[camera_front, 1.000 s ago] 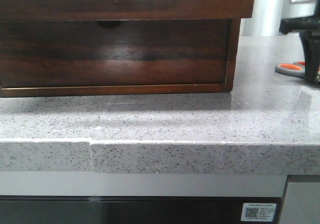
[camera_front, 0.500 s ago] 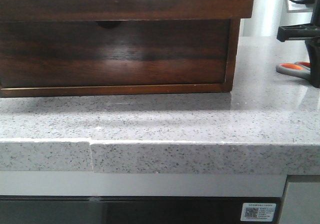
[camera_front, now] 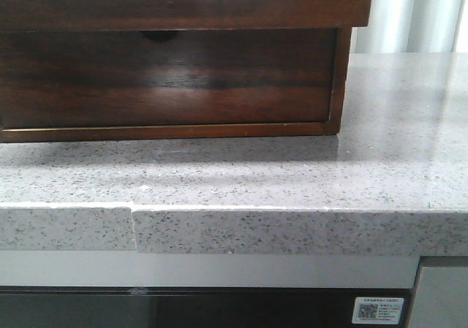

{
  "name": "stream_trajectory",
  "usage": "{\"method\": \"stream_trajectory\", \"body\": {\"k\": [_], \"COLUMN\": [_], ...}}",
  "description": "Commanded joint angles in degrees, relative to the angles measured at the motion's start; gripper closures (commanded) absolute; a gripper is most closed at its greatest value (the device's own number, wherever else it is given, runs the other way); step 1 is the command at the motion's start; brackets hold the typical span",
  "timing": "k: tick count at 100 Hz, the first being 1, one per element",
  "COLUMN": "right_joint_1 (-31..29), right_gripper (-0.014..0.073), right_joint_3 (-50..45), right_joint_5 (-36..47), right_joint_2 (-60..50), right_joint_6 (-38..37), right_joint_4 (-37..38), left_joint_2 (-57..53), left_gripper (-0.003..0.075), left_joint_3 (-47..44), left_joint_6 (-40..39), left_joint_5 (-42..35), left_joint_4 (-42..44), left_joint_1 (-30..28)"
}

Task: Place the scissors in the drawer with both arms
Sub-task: 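Lift the scissors with the right gripper toward the open drawer, then lower the scissors into the drawer and open the right gripper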

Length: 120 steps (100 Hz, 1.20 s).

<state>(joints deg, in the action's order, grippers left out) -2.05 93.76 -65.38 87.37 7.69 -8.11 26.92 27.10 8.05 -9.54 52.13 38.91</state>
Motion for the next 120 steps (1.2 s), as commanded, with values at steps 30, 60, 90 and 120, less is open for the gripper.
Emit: {"method": "stream_trajectory", "body": {"k": [30,60,90,120], "right_joint_1": [14.6,34.1,40.6,40.6], "right_gripper": [0.0671,0.0671,0.0671,0.0667], "right_joint_3": [12.3,12.3,12.3,12.3], "right_joint_5": [8.5,17.1,16.3,12.7], "right_joint_2": [-11.1,-5.2,3.7,7.4], "right_joint_6": [27.7,35.9,35.9,35.9], "right_joint_4": [-10.4,-2.0,5.8,6.1], "left_joint_2": [0.2,0.2,0.2,0.2], "left_gripper": [0.0435,0.0435,0.0435,0.0435], "left_joint_3": [1.9,1.9,1.9,1.9], "left_joint_6": [-0.7,-0.7,-0.7,-0.7], "left_joint_5": [-2.7,-2.7,-2.7,-2.7], "left_joint_4": [-1.4,-1.4,-1.4,-1.4], "left_joint_1": [0.5,0.5,0.5,0.5]}}
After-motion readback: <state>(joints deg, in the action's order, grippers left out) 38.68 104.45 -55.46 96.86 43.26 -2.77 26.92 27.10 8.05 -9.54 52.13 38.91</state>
